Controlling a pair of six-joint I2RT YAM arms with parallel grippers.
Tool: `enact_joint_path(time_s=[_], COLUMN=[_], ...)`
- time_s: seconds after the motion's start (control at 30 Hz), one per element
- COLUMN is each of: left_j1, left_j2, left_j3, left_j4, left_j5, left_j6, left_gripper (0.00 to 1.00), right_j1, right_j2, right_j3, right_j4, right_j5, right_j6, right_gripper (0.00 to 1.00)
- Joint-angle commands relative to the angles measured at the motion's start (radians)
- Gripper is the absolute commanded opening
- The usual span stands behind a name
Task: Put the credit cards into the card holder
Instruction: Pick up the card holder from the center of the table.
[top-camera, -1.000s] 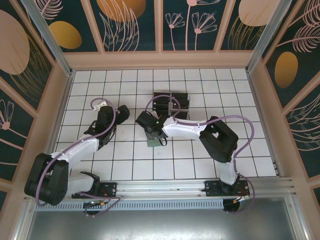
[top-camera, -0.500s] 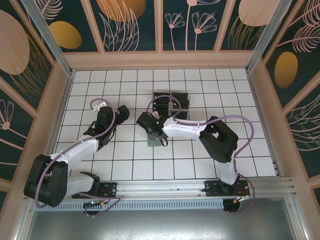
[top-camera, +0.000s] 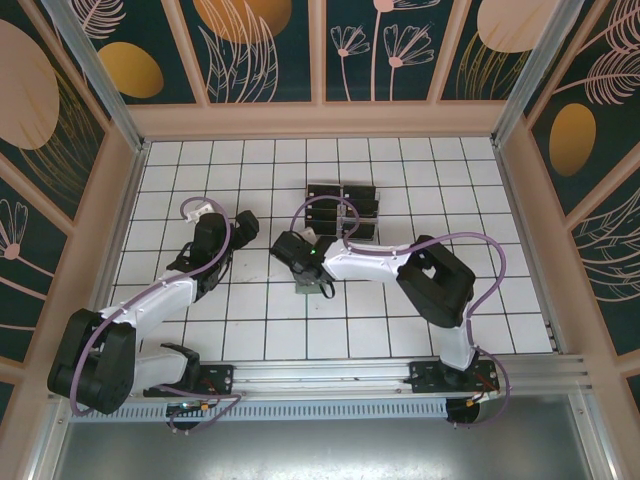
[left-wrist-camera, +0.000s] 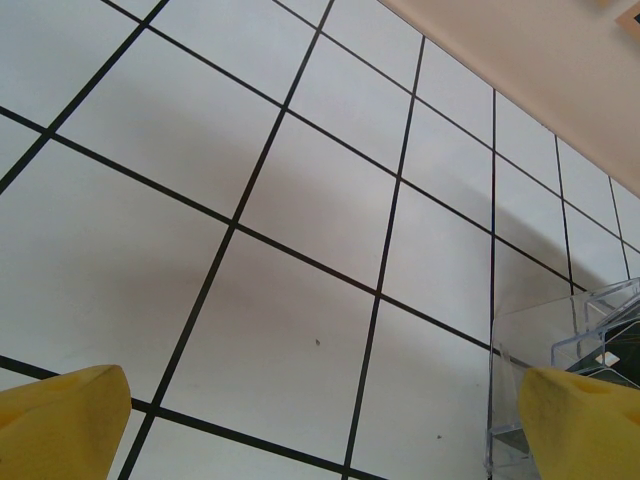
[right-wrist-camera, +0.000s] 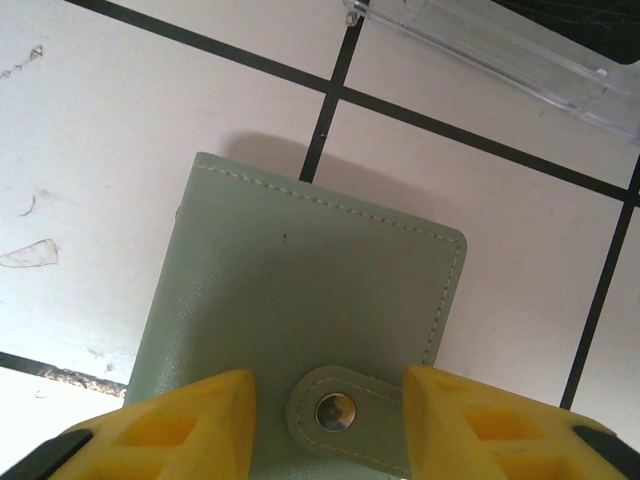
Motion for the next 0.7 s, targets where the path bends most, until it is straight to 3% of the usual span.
enact_joint_path(time_s=[0.0, 0.3, 0.6, 0.67], left_j1=[-0.003, -0.002, -0.002, -0.002], left_j2=[0.009, 0.012, 0.009, 0.011], left_j3=[-0.002, 0.0, 0.005, 0.004], left_j4=[0.018, 0.022, 0.013, 0.018], left_j5=[0.012, 0.018, 0.051, 0.073], left_j6=[0.004, 0.007, 0.017, 0.02], left_gripper=[0.99, 0.99, 0.99, 0.99], right_j1=[0.01, 0.001, -0.038, -0.051], right_j2=[-0.036, -0.018, -0.108, -0.144], right_j3=[-0.025, -0.067, -0.151, -0.171], right_j4=[-0.019, 0.0, 0.072, 0.1], right_j5=[0.039, 0.055, 0.032, 0.014], right_j6=[0.036, 0.045, 0.038, 0.033], right_gripper=[0.43, 0.38, 0.01, 0.0])
